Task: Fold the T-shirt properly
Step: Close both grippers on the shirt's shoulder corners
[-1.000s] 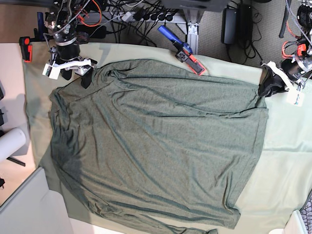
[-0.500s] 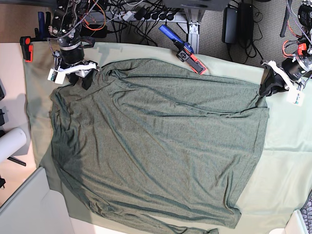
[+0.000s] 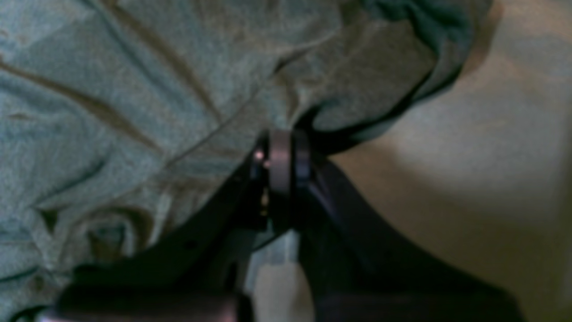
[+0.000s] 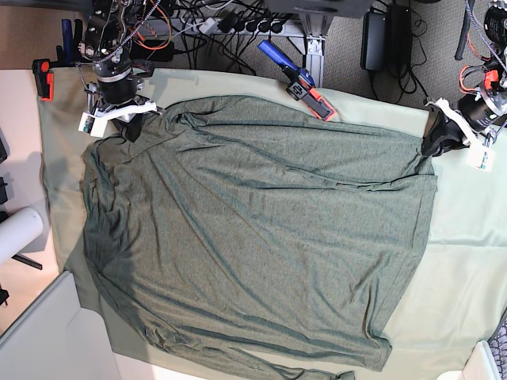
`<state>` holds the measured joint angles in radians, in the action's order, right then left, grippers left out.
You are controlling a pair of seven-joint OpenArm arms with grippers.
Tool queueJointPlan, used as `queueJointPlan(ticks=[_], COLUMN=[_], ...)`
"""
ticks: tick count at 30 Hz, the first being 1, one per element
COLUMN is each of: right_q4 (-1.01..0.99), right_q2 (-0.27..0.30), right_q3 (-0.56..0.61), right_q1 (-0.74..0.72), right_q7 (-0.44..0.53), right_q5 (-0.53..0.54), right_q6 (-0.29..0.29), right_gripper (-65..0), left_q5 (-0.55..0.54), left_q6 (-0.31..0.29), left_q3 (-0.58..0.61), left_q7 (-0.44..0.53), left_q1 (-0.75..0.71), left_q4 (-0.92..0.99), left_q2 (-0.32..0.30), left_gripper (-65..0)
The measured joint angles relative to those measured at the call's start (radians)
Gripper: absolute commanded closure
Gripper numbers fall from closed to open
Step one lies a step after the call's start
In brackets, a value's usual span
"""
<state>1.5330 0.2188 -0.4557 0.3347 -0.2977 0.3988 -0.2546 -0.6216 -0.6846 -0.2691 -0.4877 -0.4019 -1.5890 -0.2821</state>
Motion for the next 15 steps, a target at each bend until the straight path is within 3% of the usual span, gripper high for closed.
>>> queueJointPlan(ticks=[9,15], right_q4=[0.000,0.039], right_q2=[0.003,0.014], right_q3=[-0.051,-0.055], right_q1=[-0.002,0.000], right_q7=[-0.060,-0.111], right_q5=[0.044,0.053], right_q6=[-0.008,-0.007], right_gripper=[0.0,0.0], left_q5=[-0.193,-0.220], left_q6=[0.000,0.000], left_q3=[-0.126,-0.127], left_q7=[-0.179,-0.185], left_q1=[-0.007,-0.072], left_q4=[-0.017,-0.154], left_q2=[0.000,0.000], left_gripper=[0.0,0.0])
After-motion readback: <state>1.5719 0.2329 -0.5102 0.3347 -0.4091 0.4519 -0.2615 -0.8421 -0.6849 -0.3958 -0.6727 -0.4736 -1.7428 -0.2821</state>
